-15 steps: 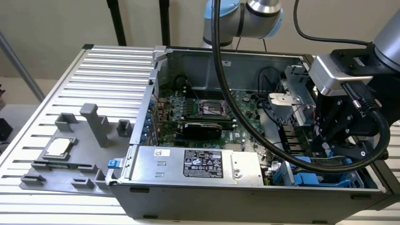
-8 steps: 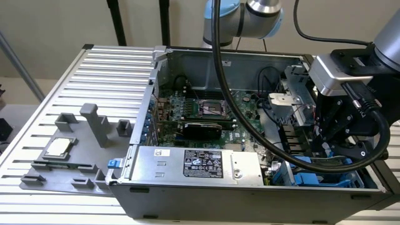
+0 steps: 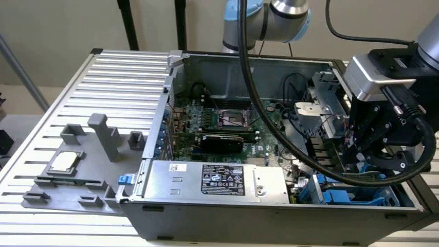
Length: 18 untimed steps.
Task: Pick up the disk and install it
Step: 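Insert the disk into the insertion slot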
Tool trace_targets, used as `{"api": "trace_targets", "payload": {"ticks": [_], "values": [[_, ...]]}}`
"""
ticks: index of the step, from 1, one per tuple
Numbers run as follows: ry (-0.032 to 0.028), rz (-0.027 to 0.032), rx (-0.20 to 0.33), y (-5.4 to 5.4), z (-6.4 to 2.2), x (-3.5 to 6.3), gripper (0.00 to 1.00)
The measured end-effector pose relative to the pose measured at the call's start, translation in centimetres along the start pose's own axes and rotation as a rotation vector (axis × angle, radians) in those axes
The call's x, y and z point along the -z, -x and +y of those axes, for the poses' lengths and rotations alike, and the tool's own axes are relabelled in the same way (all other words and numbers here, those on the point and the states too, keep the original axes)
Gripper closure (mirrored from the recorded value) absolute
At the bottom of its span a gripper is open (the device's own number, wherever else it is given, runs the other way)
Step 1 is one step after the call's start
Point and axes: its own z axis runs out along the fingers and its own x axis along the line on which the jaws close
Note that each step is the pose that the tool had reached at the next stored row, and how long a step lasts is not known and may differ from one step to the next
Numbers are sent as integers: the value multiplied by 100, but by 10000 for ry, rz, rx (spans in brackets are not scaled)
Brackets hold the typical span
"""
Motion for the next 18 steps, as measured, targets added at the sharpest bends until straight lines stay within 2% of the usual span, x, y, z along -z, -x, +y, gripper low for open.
{"api": "trace_targets", "payload": {"ticks": [3,5,13,15,18], "values": [[-5,-79,3,4,-66,55,100],[-6,-97,4,7,-132,81,100],[-5,-101,4,27,-486,97,100],[-5,-84,4,59,-529,69,100],[-4,-72,1,117,-538,9,100]]}}
